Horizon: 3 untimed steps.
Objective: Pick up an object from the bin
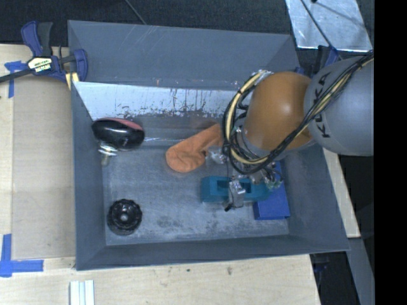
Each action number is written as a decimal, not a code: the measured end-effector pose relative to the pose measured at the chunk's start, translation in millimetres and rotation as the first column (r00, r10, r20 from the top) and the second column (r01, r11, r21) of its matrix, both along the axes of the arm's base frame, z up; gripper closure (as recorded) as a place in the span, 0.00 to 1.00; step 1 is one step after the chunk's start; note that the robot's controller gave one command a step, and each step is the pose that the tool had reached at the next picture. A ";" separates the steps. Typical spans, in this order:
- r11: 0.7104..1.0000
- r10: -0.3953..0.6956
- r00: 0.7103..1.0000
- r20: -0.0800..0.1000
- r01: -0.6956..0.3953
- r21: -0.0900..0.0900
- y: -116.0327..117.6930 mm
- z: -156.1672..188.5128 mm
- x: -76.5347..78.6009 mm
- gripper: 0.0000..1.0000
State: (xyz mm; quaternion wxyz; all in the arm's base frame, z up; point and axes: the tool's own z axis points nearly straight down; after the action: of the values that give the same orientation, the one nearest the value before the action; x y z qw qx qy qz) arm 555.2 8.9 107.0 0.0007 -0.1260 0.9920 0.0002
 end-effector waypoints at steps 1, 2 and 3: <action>0.999 0.050 0.999 -0.005 -0.050 0.000 -3.1 -18.1 4.2 0.00; 0.992 -0.126 0.992 -0.009 0.126 -0.002 2.0 -36.6 7.2 1.00; 0.992 -0.126 0.992 -0.009 0.126 -0.002 2.0 -36.6 7.2 1.00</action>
Offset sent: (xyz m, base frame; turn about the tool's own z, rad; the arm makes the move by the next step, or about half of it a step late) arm 0.0084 0.0032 -0.0370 0.1257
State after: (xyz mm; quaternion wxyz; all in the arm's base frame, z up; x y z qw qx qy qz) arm 562.5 10.8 70.4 -0.0041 -0.0632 0.9980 -0.0002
